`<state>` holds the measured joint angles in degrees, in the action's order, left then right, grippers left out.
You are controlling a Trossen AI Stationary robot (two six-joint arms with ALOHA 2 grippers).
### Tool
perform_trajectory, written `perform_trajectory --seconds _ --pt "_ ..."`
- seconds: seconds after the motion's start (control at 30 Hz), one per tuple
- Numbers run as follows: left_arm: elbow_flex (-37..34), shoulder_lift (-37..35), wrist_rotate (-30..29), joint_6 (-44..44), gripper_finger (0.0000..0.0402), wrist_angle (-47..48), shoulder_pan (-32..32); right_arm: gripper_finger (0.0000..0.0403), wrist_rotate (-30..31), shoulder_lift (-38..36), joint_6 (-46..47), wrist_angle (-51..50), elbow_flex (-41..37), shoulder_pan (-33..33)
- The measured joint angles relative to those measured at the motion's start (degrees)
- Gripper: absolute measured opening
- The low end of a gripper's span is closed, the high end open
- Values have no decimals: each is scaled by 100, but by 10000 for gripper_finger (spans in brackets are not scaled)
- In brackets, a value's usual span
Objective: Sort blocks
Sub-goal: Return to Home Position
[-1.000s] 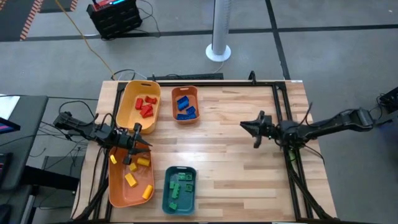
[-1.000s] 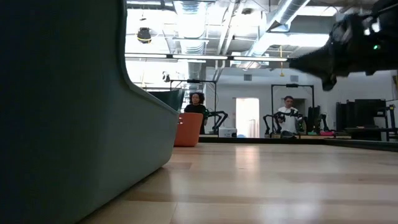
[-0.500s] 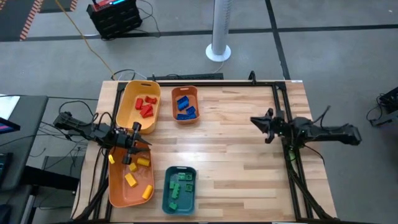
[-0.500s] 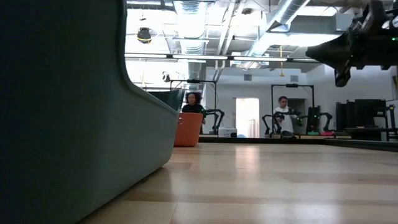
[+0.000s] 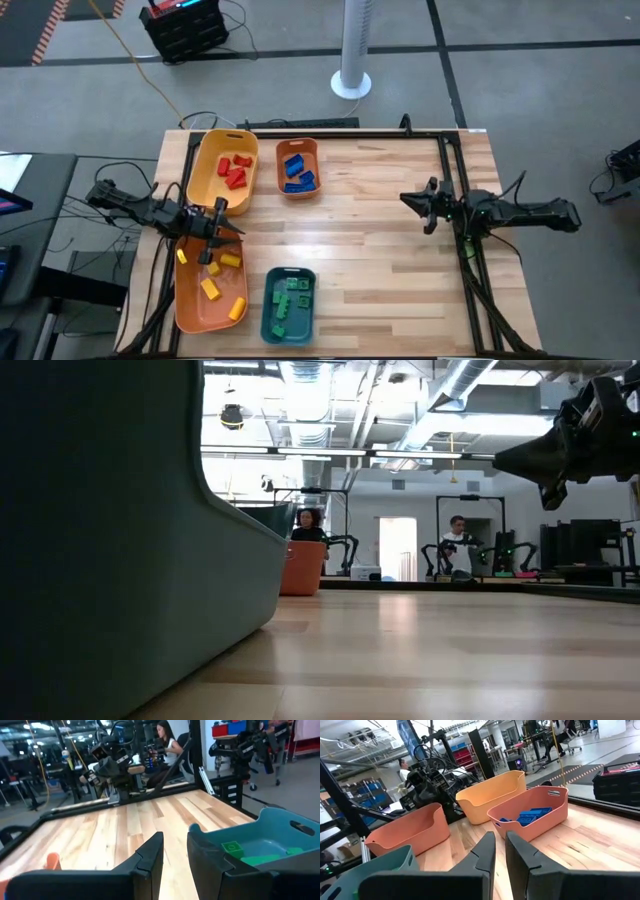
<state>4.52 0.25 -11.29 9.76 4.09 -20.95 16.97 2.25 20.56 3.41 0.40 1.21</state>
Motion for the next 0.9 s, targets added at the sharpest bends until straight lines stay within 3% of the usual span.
perform_trajectory --seconds 0.2,0.9 --pt "5 0 0 -345 81 135 -2 54 0 -2 0 -18 0 0" --pt "-10 0 -4 -356 81 191 -2 54 0 -1 0 -37 2 0"
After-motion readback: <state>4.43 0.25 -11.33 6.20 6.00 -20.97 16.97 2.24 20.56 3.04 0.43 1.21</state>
